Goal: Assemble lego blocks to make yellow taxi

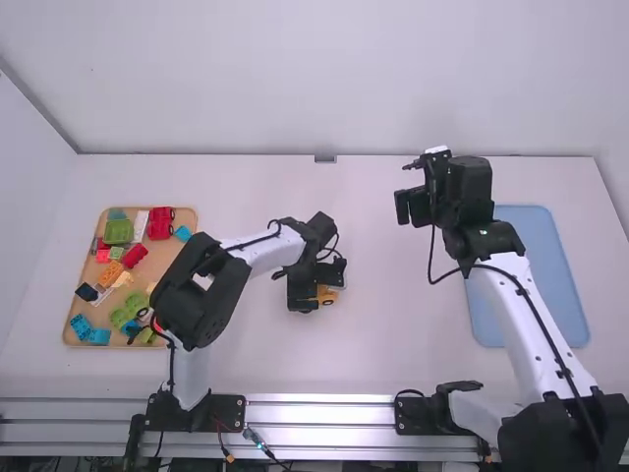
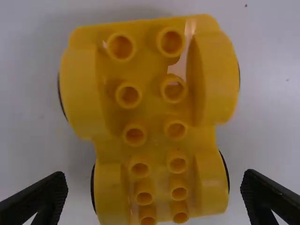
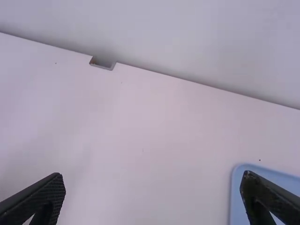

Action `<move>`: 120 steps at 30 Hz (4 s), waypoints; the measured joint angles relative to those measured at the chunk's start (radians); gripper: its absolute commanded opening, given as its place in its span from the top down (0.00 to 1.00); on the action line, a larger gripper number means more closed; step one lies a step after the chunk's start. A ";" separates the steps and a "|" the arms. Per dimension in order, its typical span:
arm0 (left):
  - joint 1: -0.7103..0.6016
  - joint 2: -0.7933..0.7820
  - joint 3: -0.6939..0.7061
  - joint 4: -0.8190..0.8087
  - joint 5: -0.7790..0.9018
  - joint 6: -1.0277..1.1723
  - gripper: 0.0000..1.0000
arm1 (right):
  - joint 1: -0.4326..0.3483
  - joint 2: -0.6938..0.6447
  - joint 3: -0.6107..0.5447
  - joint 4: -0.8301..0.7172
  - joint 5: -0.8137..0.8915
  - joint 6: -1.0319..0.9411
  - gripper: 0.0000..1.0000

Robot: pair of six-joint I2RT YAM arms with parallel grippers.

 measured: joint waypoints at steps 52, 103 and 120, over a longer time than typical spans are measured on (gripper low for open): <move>1.240 -0.146 0.122 -0.139 -0.108 -0.500 0.01 | -0.002 0.000 0.000 0.014 0.000 0.001 0.01; 1.315 -0.146 -0.132 0.177 -0.066 -0.025 0.42 | -0.002 0.000 0.000 0.014 0.000 0.003 0.01; 1.315 -0.146 -0.167 0.272 -0.031 -0.048 0.42 | -0.002 0.000 0.000 0.014 0.000 0.004 0.01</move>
